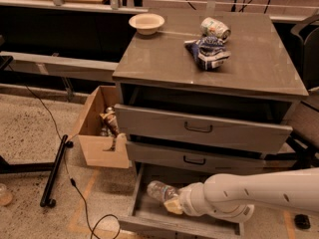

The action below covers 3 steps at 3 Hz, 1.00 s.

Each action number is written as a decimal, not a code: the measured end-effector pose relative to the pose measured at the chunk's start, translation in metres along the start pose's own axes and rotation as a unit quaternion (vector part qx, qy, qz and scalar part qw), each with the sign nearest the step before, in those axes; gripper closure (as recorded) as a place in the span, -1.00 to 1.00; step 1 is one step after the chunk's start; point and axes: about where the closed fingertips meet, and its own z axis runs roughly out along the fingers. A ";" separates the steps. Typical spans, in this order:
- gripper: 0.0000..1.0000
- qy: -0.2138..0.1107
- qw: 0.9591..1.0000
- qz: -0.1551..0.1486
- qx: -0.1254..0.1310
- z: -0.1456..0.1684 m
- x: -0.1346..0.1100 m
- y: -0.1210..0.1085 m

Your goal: Place water bottle into bottom drawer

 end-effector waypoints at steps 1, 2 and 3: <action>1.00 0.036 0.998 -0.020 0.044 0.044 0.026 -0.072; 1.00 0.063 0.996 -0.012 0.058 0.074 0.059 -0.103; 1.00 0.075 0.995 0.017 0.056 0.103 0.086 -0.125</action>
Offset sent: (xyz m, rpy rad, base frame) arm 0.0681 -0.1021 -0.1623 -0.2276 0.0606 -0.0587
